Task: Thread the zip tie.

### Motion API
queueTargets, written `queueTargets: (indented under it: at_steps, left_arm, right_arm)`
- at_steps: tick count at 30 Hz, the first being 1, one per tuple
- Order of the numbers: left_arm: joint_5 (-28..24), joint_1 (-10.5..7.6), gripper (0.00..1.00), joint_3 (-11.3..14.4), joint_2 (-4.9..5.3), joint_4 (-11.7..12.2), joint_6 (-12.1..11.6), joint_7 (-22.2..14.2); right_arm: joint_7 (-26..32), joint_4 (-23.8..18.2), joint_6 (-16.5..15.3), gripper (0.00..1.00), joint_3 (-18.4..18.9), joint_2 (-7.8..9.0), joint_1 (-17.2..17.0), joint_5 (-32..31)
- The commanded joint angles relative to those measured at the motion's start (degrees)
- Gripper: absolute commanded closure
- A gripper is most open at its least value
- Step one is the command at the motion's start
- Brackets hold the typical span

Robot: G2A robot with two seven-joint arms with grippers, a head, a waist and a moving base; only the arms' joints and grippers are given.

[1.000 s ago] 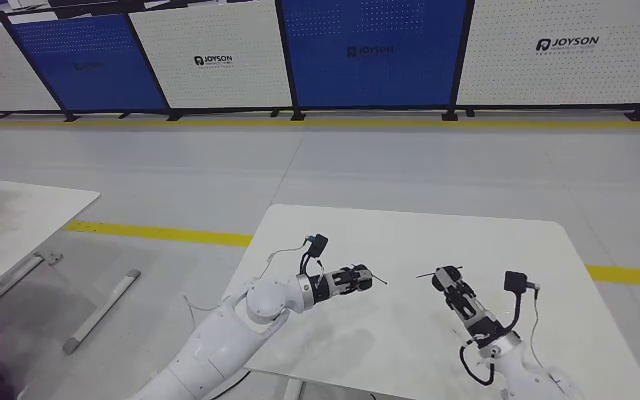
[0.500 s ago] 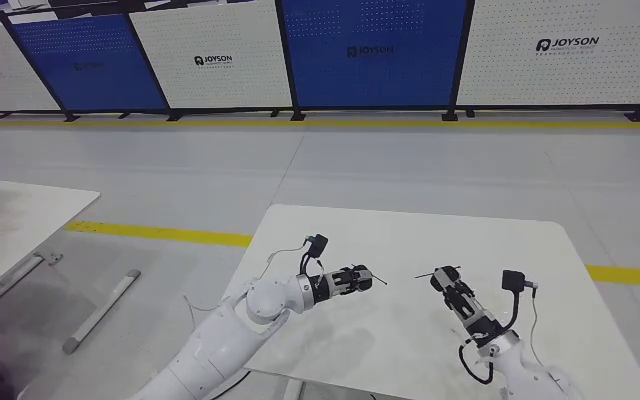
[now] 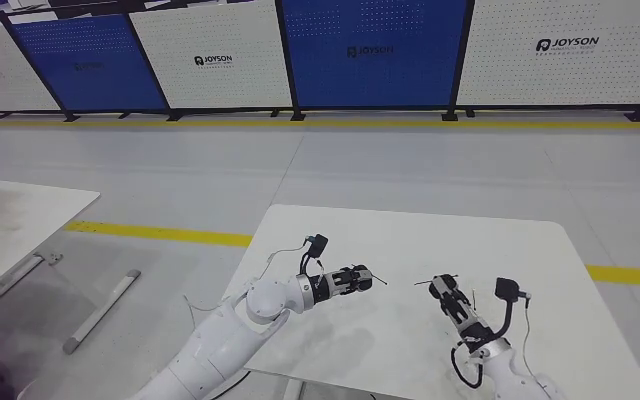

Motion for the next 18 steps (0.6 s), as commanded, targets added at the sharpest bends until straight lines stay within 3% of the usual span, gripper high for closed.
queueTargets:
  at_steps: [1,3,13,18]
  left_arm:
    - [0.00,0.00,1.00,0.00,0.00,0.00,0.00,0.00]
    - [0.00,0.00,1.00,0.00,0.00,0.00,0.00,0.00]
    - [0.00,0.00,1.00,0.00,0.00,0.00,0.00,0.00]
    - [0.00,0.00,1.00,0.00,0.00,0.00,0.00,0.00]
  right_arm:
    - [-1.32,0.94,1.19,1.00,-1.95,-0.62,0.56,-0.86]
    - [-1.71,1.56,2.41,1.00,-3.41,-1.18,1.51,-2.07]
    - [-1.76,1.60,2.54,1.00,-3.48,-1.25,1.59,-2.13]
    - [-5.93,1.51,2.41,1.00,-3.42,-2.07,0.22,0.94]
